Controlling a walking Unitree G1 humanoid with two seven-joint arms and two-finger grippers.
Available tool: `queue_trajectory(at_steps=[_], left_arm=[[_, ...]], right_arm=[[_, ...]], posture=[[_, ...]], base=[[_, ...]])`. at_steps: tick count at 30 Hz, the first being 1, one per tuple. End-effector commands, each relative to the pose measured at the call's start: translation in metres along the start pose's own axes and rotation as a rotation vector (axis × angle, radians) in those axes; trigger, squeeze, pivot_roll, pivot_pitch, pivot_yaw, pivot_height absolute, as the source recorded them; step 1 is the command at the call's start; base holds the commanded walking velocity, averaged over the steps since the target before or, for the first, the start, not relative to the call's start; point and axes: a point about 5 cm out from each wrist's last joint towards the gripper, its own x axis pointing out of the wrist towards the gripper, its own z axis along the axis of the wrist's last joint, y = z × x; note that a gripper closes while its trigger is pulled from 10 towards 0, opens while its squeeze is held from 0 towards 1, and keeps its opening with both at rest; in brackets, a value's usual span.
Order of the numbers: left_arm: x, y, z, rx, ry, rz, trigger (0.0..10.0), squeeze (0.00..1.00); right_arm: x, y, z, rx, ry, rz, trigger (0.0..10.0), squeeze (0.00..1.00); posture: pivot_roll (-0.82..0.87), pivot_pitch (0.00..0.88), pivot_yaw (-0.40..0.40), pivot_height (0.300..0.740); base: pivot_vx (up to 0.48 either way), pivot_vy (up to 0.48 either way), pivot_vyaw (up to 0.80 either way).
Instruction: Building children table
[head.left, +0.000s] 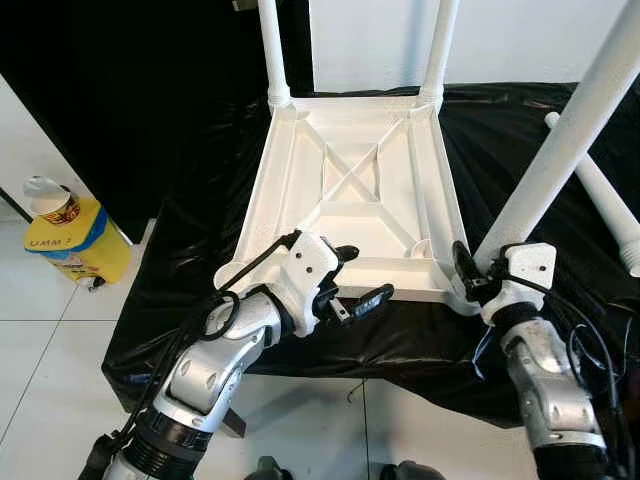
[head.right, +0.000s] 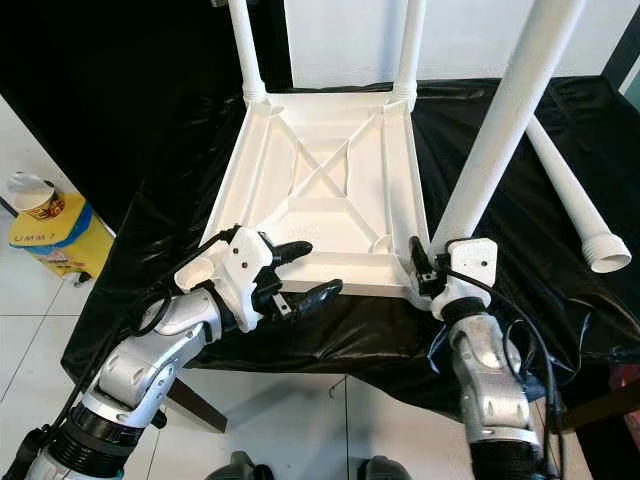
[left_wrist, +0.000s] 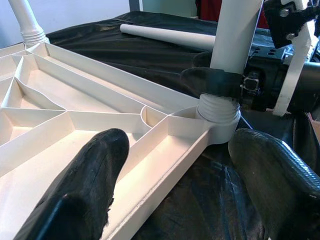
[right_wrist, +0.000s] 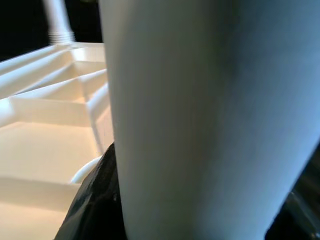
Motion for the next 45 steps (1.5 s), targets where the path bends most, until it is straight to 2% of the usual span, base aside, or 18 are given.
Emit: queue_trajectory(at_steps=[1,3,5,6,9,15,22,23,25,32,33,40,41,45], left_arm=[[-0.003,0.002,-0.001,0.006,0.014,0.010,10.0,0.00],[-0.004,0.003,-0.001,0.005,0.014,0.010,10.0,0.00],[-0.003,0.004,0.000,0.008,0.012,0.015,10.0,0.00],[-0.003,0.004,0.000,0.008,0.012,0.015,10.0,0.00],[-0.003,0.005,0.000,0.011,0.015,0.017,10.0,0.00],[-0.005,0.004,-0.001,0.016,0.022,0.014,10.0,0.00],[-0.009,0.008,0.000,0.021,0.025,0.041,10.0,0.00],[-0.009,0.009,-0.001,0.014,0.029,0.053,10.0,0.00],[-0.008,0.011,-0.003,0.006,0.039,0.079,10.0,0.00],[-0.003,0.020,-0.008,0.014,0.064,0.134,10.0,0.00],[-0.002,0.023,-0.010,0.023,0.083,0.148,10.0,0.00],[0.003,0.037,-0.018,0.054,0.142,0.182,10.0,0.00],[0.010,0.044,-0.018,0.105,0.151,0.189,10.0,0.00],[0.013,0.047,-0.018,0.128,0.154,0.189,10.0,0.00]], right_arm=[[-0.015,-0.004,-0.035,0.006,0.189,-0.140,10.0,0.00],[-0.016,-0.003,-0.034,0.010,0.187,-0.173,10.0,0.00],[-0.019,0.006,-0.031,0.043,0.168,-0.313,10.0,0.00],[-0.019,0.006,-0.031,0.043,0.168,-0.313,10.0,0.00],[-0.019,0.020,-0.027,0.092,0.159,-0.320,10.0,0.00],[-0.023,0.017,-0.025,0.089,0.150,-0.352,10.0,0.00],[-0.019,0.017,-0.015,0.082,0.083,-0.337,10.0,0.00],[-0.019,0.016,-0.013,0.081,0.061,-0.317,10.0,1.00],[-0.019,0.014,-0.007,0.074,0.025,-0.273,10.0,1.00],[-0.028,0.002,-0.005,0.044,-0.003,-0.214,10.0,1.00],[-0.031,0.000,-0.004,0.049,-0.011,-0.194,10.0,0.00],[-0.042,0.001,-0.003,0.033,-0.021,-0.090,10.0,0.00],[-0.047,0.002,-0.006,0.031,-0.007,-0.036,10.0,0.00],[-0.049,0.002,-0.007,0.031,-0.004,-0.015,10.0,0.00]], posture=[[0.00,0.101,0.040,0.740],[0.00,0.100,0.040,0.740],[0.01,0.101,0.049,0.740],[0.01,0.101,0.049,0.740],[0.02,0.105,0.056,0.740],[0.02,0.106,0.059,0.740],[0.04,0.110,0.056,0.740],[0.03,0.109,0.050,0.740],[0.03,0.107,0.047,0.740],[0.02,0.103,0.041,0.740],[0.01,0.099,0.039,0.740],[-0.01,0.092,0.044,0.740],[-0.01,0.091,0.047,0.740],[-0.01,0.091,0.047,0.740]], base=[[0.000,0.000,0.00],[0.000,0.000,0.00],[0.000,0.000,0.00],[0.000,0.000,0.00],[0.000,0.000,0.00],[0.000,0.000,0.00],[0.000,0.000,0.00],[0.000,0.000,0.00],[0.000,0.000,0.00],[0.000,0.000,0.00],[0.000,0.000,0.00],[0.000,0.000,0.00],[0.000,0.000,0.00],[0.000,0.000,0.00]])
